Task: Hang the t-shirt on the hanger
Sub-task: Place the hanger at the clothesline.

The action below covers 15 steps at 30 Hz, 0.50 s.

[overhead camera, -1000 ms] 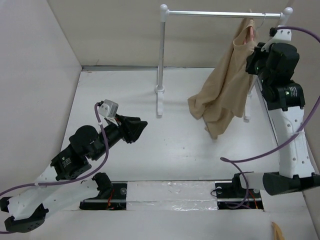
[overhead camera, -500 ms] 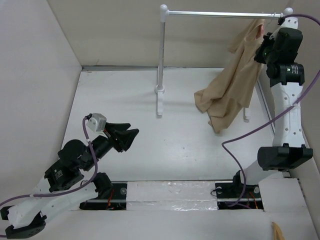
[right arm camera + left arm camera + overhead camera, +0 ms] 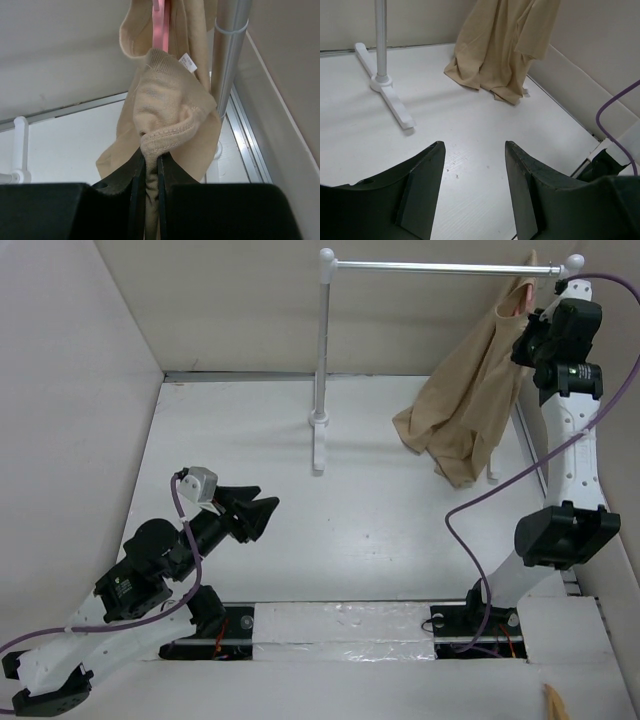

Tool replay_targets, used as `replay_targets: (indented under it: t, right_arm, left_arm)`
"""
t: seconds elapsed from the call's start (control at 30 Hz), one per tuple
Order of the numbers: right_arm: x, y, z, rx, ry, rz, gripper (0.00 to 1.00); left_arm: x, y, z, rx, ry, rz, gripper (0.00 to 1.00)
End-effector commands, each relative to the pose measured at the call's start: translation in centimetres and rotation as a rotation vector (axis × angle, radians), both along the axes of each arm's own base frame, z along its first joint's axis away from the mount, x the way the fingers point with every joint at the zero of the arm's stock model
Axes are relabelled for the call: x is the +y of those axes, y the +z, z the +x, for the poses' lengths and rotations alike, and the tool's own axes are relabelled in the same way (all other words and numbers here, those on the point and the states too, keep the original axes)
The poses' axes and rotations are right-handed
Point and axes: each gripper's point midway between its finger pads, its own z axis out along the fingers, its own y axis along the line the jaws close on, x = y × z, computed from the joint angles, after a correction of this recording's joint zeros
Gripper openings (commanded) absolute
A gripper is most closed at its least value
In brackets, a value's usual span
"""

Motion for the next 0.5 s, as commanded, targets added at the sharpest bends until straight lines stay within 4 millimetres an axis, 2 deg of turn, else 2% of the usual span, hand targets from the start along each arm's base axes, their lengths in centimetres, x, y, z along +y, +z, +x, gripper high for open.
replay_targets:
  t: [0.0,0.07,0.1,0.17,0.2,0.23,0.3,0.33,0.37,0.4,0.43,0.47]
  right_arm:
    - [0.0,1.9,0.1,-0.087,0.03,0.003,0.0]
    - [0.2,1.3,0.2,-0.077,0.041,0.012,0.04]
    - [0.1,1.4,-0.1,-0.079,0.031,0.013,0.16]
    - [0.2,1.7,-0.5,-0.098,0.02,0.03,0.31]
    - [0.6,3.1,-1.6,-0.137,0.027,0.037,0.46]
    - [0.9,3.9,-1.9,-0.175,0.03,0.057,0.52]
    - [1.5,4.0,-2.7,-0.195,0.041,0.087,0.66]
    - [2.0,6.0,-4.0,-0.257,0.043,0.112,0.69]
    - [2.1,5.6,-4.5,-0.26,0.041,0.127,0.72]
    - [2.2,6.1,-5.1,-0.282,0.032,0.14,0.78]
    - [2.2,6.9,-5.7,-0.317,0.023,0.163,0.81]
    - [2.6,8.5,-7.2,-0.363,0.025,0.166,0.82]
  left_arm:
    - [0.1,1.0,0.4,-0.026,0.022,-0.039,0.49]
    - [-0.1,0.8,0.5,-0.021,0.02,-0.034,0.54]
    - [-0.1,0.7,0.5,-0.019,0.022,-0.031,0.56]
    - [0.1,0.9,0.6,-0.02,0.034,-0.034,0.64]
    - [0.1,0.6,0.8,-0.016,0.042,-0.028,0.66]
    - [0.1,0.5,0.8,-0.013,0.042,-0.026,0.67]
    - [0.2,0.5,0.8,-0.013,0.048,-0.029,0.68]
    - [0.2,0.5,0.9,-0.013,0.052,-0.027,0.69]
    - [0.3,0.4,1.1,-0.01,0.064,-0.023,0.71]
    - [0.4,0.3,1.1,-0.008,0.066,-0.018,0.72]
    - [0.4,0.2,1.2,-0.006,0.072,-0.012,0.74]
    - [0.5,0.2,1.4,-0.001,0.084,-0.008,0.76]
